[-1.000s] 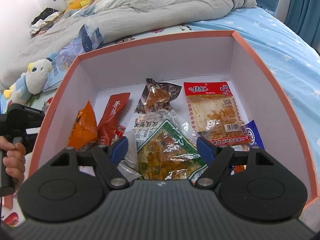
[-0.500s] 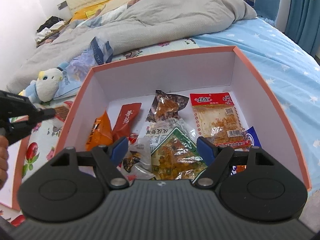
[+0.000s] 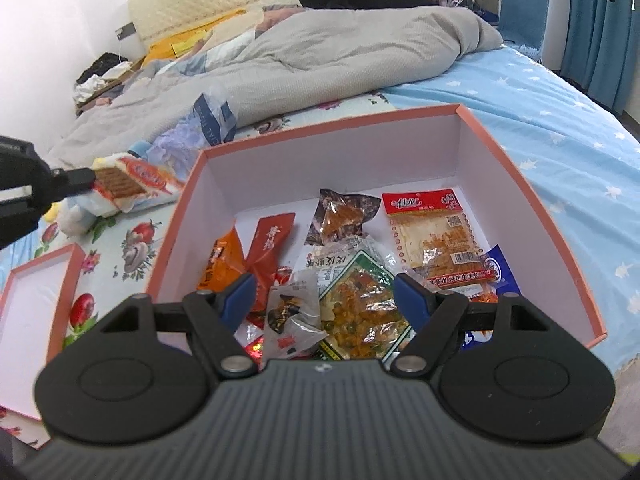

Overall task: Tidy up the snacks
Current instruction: 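Tilt the left gripper over the box rim and release the jerky packet inside, then withdraw both open grippers up and away from the deep pink box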

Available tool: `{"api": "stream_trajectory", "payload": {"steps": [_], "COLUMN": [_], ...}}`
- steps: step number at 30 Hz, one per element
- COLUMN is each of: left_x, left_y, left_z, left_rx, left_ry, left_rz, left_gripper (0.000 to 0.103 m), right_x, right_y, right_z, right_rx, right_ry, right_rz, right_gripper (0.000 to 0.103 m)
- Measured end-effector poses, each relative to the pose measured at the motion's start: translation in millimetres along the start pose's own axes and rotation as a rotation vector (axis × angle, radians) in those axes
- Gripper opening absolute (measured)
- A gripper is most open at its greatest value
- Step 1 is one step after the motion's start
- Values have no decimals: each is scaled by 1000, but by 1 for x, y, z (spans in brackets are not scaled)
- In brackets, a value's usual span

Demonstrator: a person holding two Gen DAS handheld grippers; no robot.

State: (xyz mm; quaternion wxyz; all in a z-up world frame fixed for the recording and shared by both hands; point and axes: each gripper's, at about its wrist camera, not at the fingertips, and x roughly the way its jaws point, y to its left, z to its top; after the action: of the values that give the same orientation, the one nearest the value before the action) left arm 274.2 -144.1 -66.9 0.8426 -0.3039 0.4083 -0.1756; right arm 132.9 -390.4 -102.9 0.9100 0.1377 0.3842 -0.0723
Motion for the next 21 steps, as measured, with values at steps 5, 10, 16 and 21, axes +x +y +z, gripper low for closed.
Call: {"api": "stream_trajectory", "payload": {"steps": [5,10,16,21], "left_x": [-6,-11,-2,14], "left_y": [-27,-50,-65,-68], "left_z": [-7,-18,-37,-59], "left_rx": [84,174,251,305], "left_ry": [20,24,60,120], "left_rz": [-59,-73,-77,-53], "left_gripper": [0,0,0,0], "right_x": [-9,-14,-18,-21], "right_y": [1,-3,-4,-9], "right_z": [3,4,1,-2], "right_rx": [2,10,13,19], "right_ry": [-27,-42,-44,-39], "right_rz": [-3,-9,-12,-25], "right_gripper": [77,77,77,77]}}
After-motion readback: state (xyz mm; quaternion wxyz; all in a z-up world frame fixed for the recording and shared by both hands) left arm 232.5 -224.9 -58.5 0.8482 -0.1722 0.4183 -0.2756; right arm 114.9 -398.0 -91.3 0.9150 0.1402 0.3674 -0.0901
